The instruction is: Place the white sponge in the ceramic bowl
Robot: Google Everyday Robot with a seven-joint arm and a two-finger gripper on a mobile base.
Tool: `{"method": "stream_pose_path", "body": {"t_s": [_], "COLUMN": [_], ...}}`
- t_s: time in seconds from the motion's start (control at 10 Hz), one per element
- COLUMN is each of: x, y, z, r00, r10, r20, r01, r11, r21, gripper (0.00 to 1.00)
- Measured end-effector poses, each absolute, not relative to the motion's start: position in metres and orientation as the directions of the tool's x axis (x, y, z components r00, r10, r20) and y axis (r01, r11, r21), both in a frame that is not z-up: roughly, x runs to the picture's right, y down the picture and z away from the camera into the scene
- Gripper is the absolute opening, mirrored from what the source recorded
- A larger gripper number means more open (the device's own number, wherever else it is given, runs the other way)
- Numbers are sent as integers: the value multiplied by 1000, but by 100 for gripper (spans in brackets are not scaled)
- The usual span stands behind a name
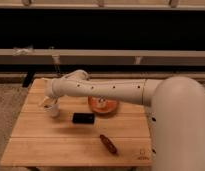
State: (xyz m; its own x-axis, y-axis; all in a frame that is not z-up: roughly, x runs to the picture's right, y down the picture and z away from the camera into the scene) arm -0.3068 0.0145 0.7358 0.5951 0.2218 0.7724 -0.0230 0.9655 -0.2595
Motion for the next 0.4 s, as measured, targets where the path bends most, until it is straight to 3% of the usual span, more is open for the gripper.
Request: {"method": "stream_pose_path", "body": {"t_s": [0.4], "x": [-307], "y": [14], "z": [736], "r00": [595], "r10": [221], "r20": [773], "r01": [-23], "r11": [966], "r21": [-258], "gripper": [80]}}
